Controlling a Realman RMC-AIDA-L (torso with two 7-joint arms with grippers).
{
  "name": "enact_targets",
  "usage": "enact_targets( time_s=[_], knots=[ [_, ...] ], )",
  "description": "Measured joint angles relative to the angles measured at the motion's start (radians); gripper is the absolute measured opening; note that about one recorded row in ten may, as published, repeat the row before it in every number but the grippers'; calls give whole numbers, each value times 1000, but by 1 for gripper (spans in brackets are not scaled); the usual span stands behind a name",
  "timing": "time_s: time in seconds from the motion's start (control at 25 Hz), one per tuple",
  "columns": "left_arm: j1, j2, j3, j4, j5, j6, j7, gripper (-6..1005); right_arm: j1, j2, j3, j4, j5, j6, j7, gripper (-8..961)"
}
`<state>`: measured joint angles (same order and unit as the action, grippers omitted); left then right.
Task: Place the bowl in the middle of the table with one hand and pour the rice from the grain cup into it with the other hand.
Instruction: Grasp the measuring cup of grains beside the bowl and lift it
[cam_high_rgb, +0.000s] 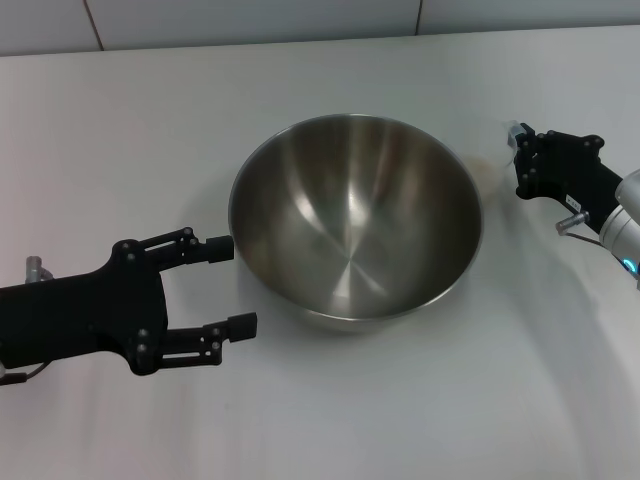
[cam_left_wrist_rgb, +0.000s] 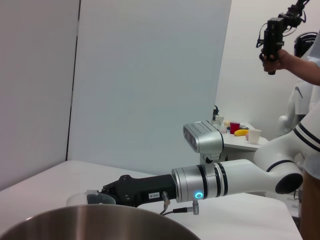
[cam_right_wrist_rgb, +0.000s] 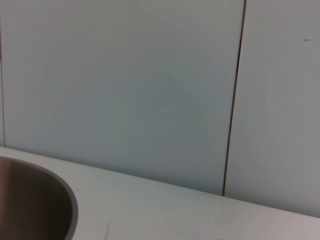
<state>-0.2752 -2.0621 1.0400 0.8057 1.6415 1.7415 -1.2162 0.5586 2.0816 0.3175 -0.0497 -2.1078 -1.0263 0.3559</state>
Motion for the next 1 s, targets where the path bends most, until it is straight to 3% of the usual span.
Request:
enact_targets(
  time_s=[0.08,0.52,1.0],
  knots=[
    [0,0,0,0,0,0,9,827,-1,0,0,5,0,0,0,11],
    [-5,-2,0,-4,2,-6,9,827,1,0,0,10,2,0,0,9],
    [-59,-1,0,-11,5,-17,7,827,-1,-2,-11,6,102,-21,0,8]
  ],
)
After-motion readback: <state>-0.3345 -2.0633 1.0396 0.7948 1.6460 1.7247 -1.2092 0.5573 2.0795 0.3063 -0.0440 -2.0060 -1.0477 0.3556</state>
